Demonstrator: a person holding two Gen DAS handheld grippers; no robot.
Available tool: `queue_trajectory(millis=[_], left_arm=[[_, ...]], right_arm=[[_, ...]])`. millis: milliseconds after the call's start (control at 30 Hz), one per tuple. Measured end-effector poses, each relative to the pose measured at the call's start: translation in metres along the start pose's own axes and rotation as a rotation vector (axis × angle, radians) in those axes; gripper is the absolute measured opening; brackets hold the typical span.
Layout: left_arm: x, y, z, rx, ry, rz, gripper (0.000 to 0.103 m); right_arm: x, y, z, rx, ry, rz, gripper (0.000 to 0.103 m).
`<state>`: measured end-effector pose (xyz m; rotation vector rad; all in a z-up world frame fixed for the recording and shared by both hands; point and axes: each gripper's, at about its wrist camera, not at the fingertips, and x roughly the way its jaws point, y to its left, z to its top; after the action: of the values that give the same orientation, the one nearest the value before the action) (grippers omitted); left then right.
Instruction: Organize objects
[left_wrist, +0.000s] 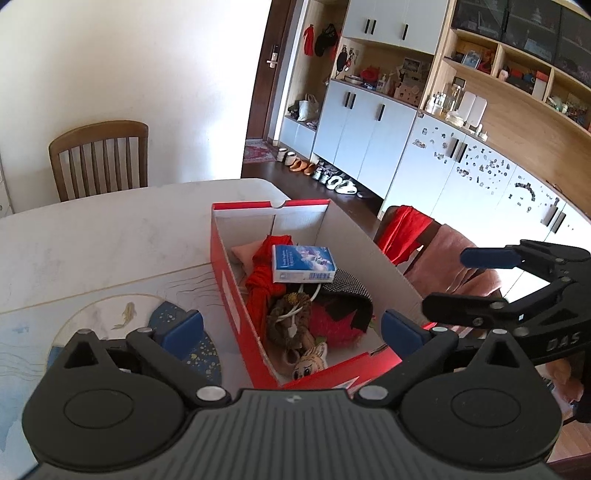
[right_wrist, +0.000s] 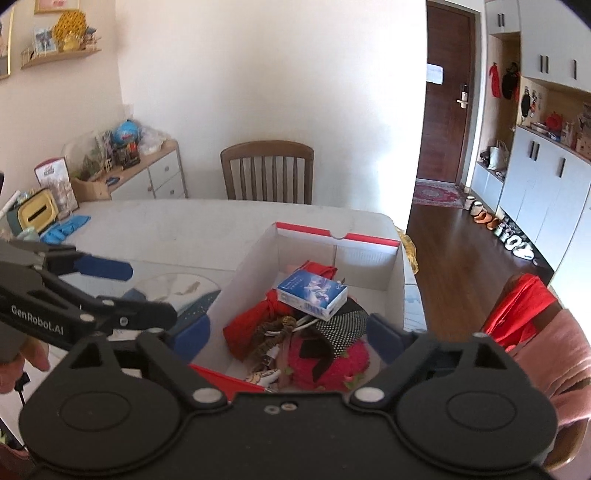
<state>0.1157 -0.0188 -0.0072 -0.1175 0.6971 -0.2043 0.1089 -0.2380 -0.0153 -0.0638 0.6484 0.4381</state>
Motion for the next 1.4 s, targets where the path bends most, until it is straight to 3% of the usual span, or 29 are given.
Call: queue_trajectory(millis=[400,1033,1400], left_arm=[[-0.013,0.003,-0.012,0.003,-0.003,0.049,0.103],[-0.027,0.004,-0.017,-0.025,-0.023,0.044,0.103],[-0.026,-0.002,-0.02,0.022,-0.027,0.039,0.103]], right_arm=[[-0.009,0.009,-0.011,0.028,-0.029,-0.026,0.103],[-0.02,0.015,-0.021,0.026,-0.032,-0.068,0.102],[-0.015,0.017,-0.02,0.018,-0.008,-0.098,0.102]])
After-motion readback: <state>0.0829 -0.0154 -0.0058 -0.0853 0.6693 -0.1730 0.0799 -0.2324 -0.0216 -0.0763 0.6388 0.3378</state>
